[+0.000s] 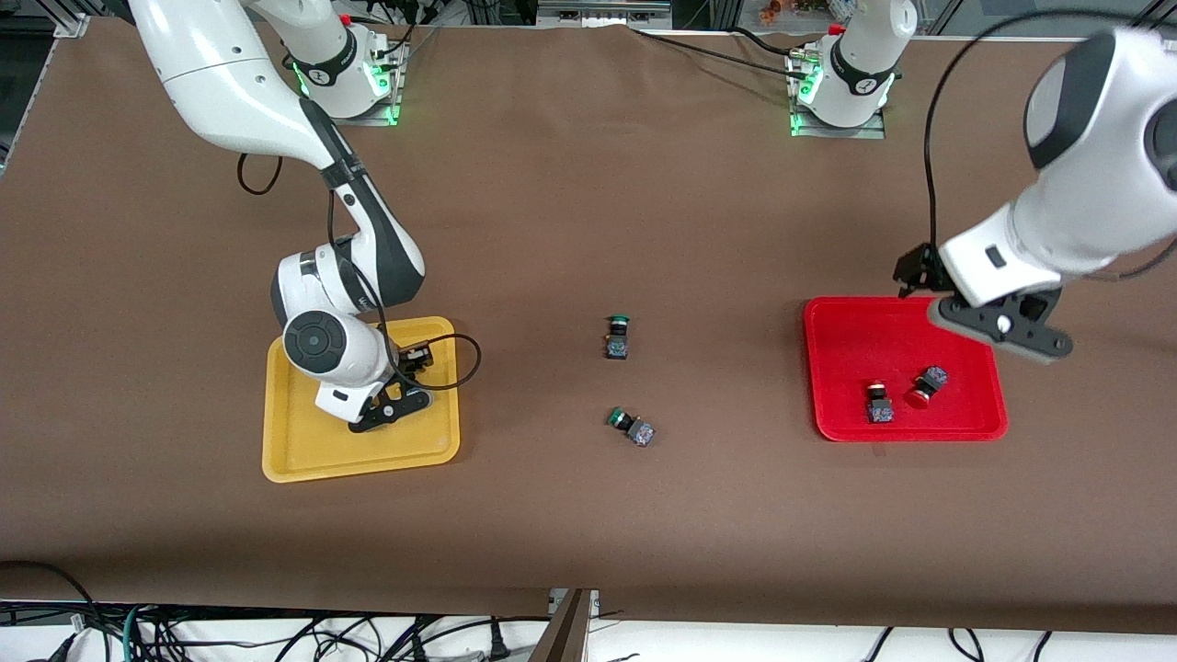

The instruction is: Place red and yellow buttons in trays

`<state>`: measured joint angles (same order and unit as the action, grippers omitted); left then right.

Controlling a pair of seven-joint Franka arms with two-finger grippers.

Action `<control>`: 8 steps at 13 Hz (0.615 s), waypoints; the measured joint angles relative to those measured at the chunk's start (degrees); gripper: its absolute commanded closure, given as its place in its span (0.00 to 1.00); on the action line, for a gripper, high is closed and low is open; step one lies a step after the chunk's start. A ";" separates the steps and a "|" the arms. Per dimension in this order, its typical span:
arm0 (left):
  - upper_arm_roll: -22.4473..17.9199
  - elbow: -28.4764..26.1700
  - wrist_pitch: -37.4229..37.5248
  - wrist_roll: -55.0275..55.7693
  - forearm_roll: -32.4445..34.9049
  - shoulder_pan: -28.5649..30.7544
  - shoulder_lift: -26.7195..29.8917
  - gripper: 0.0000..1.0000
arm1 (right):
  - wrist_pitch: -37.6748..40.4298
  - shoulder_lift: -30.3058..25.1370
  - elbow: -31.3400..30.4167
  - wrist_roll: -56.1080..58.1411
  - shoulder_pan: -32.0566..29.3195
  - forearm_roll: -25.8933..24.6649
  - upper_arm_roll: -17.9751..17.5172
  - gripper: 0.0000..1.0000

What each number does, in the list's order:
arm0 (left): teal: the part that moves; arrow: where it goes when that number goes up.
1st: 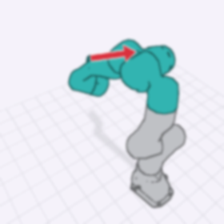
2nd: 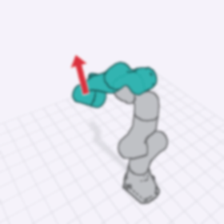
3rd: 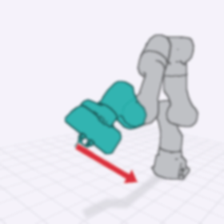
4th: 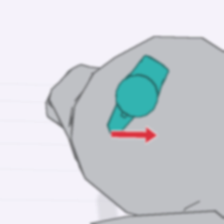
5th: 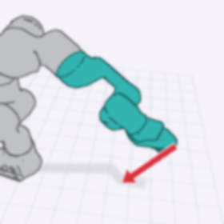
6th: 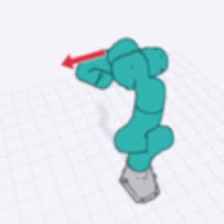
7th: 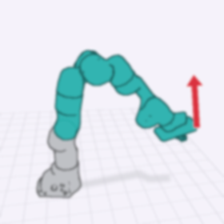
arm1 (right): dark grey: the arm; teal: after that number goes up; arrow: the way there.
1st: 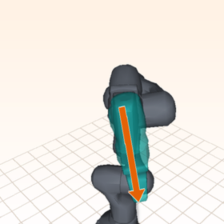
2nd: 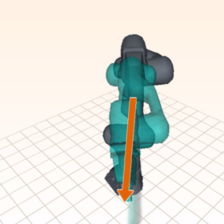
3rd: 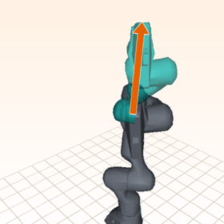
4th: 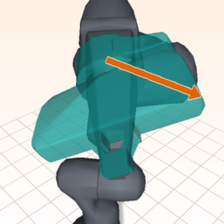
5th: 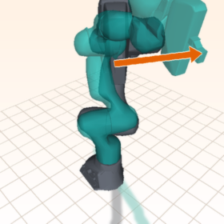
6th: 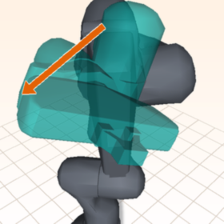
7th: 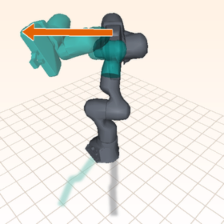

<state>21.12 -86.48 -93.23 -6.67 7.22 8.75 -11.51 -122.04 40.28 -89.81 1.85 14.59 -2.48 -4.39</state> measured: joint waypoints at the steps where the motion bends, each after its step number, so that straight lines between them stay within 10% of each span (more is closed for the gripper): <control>1: 0.02 1.35 0.64 1.02 0.00 -0.04 0.59 0.00 | 0.01 -0.28 0.08 0.00 -0.14 0.66 0.01 0.01; 8: -16.59 -1.13 -1.58 9.34 -6.74 -6.61 3.87 0.00 | 13.21 -14.65 2.33 -6.79 -0.15 2.71 -0.15 0.01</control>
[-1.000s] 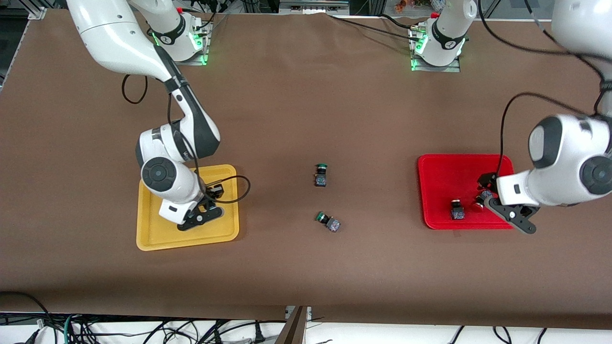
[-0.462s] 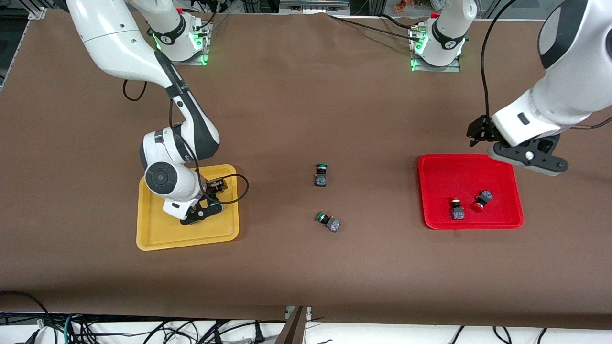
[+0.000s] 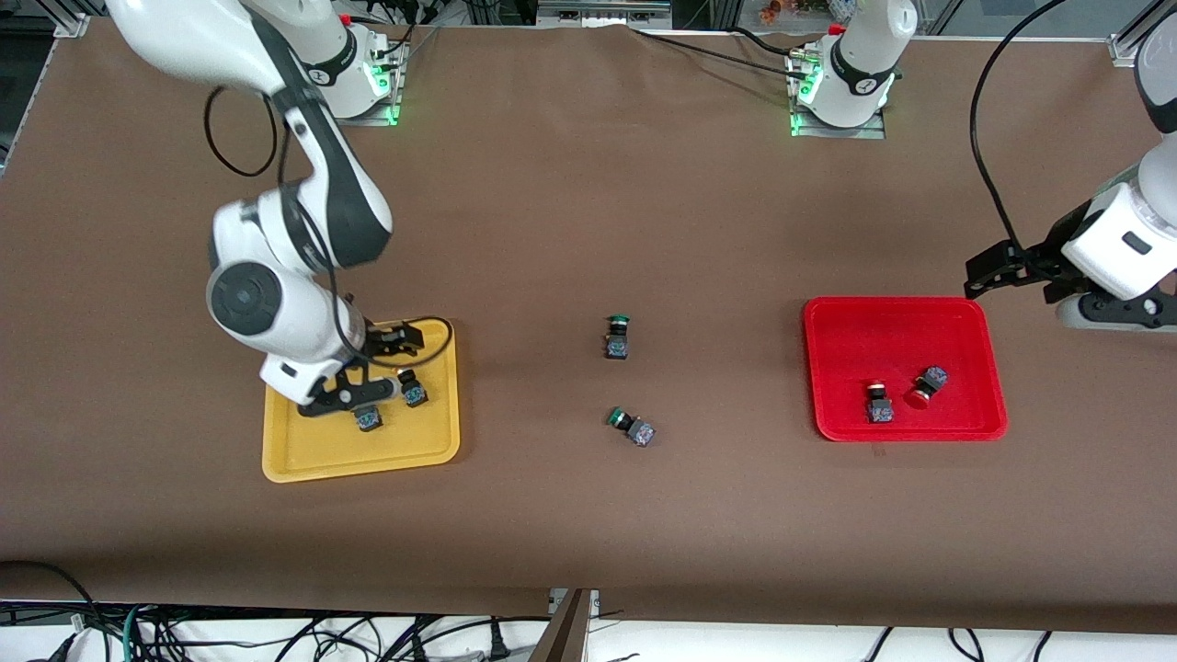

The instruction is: Place red and yellow buttons in trays

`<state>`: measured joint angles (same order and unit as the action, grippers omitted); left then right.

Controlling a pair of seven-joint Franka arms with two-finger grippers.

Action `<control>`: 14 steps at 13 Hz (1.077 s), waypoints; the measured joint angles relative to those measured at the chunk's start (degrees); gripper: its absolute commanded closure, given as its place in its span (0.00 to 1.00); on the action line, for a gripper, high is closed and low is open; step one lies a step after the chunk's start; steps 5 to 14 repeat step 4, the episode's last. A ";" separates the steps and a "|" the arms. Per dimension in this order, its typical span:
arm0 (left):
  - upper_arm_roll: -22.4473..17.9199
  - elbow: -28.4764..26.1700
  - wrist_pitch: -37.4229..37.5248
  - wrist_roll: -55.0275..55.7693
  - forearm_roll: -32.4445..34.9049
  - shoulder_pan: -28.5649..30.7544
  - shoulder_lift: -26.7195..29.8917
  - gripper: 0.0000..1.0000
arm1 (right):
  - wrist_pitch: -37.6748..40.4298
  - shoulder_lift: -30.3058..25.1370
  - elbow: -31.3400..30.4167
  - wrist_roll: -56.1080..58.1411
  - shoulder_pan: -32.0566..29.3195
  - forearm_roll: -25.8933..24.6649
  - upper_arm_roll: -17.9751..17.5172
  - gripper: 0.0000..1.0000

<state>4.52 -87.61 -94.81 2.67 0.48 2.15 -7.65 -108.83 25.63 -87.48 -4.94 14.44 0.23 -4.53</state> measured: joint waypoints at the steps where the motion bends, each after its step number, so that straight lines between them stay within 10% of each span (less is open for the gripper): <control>1: -0.89 -1.16 -1.04 0.51 0.00 -1.16 1.19 0.00 | 3.02 -3.43 -0.07 -0.21 -0.03 0.00 0.11 0.01; 4: -1.13 -6.56 -5.67 1.51 0.00 -2.58 4.27 0.00 | 11.34 -13.67 -1.27 -0.50 -0.08 0.02 0.96 0.01; 14: -1.13 -6.56 -5.67 1.51 0.00 -2.58 4.27 0.00 | 11.34 -13.67 -1.27 -0.50 -0.08 0.02 0.96 0.01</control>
